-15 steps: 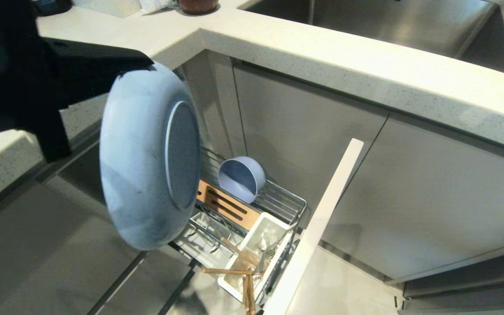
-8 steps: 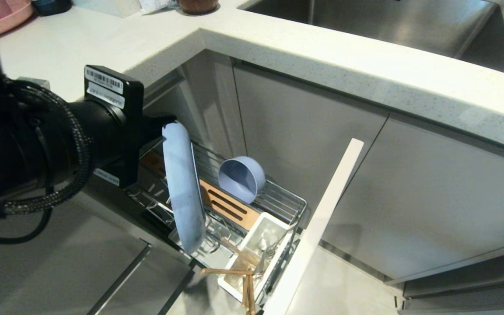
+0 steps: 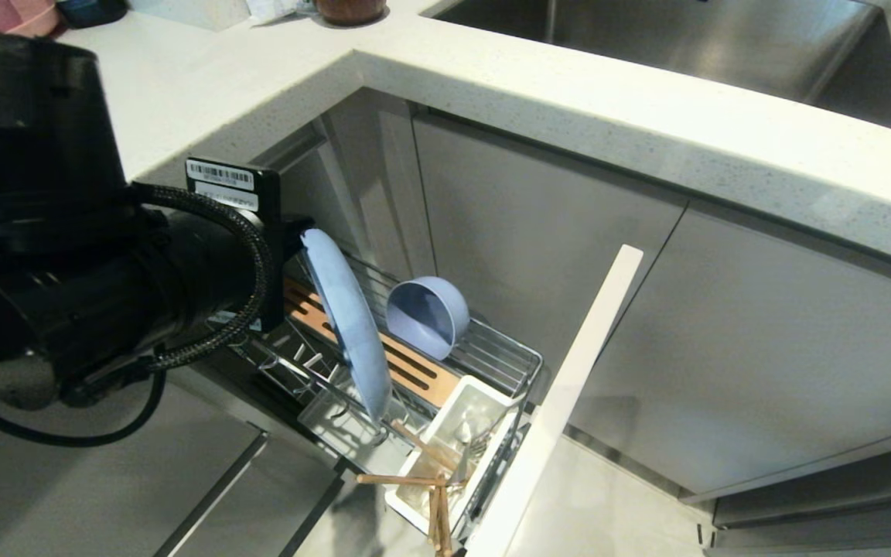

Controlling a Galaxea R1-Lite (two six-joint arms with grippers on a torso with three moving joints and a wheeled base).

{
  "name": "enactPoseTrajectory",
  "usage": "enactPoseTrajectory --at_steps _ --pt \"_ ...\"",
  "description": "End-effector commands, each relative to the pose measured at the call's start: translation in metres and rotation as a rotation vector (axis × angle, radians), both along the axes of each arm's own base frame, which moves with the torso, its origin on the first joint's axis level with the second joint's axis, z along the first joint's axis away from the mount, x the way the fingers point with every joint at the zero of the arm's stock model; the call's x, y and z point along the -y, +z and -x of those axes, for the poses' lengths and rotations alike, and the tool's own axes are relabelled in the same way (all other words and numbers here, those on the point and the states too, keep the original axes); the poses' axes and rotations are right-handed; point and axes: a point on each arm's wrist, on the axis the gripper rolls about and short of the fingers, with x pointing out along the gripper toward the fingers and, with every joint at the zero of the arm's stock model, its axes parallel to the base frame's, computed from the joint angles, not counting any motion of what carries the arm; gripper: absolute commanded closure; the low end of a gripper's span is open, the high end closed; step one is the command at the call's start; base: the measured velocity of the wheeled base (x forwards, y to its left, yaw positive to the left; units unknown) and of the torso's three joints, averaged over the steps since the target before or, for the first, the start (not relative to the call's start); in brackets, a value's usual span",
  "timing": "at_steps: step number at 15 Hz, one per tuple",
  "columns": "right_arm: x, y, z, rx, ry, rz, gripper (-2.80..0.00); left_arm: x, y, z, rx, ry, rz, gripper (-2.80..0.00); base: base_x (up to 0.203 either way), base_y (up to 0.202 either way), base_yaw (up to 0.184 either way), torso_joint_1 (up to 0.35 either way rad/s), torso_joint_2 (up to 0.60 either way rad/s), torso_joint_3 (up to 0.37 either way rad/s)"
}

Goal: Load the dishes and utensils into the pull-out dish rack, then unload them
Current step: Pick up the plate and place it in the cupboard

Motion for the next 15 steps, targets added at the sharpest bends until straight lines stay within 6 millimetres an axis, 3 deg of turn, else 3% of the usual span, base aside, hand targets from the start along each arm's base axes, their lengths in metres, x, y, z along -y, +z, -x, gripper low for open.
enactPoseTrajectory --at_steps 1,7,15 --pt "0.000 0.000 0.000 0.001 0.000 0.000 0.00 0.006 -0.010 -0.014 -0.020 0.042 0.000 0.00 0.000 0.000 0.000 0.000 0.00 0.000" --pt "0.000 0.000 0.000 0.001 0.000 -0.001 0.00 0.015 -0.024 -0.032 -0.032 0.124 0.039 0.00 0.000 0.000 0.000 0.000 0.00 0.000" --pt "0.000 0.000 0.000 0.001 0.000 -0.001 0.00 0.013 -0.030 -0.037 -0.047 0.178 0.041 0.00 0.000 0.000 0.000 0.000 0.00 0.000"
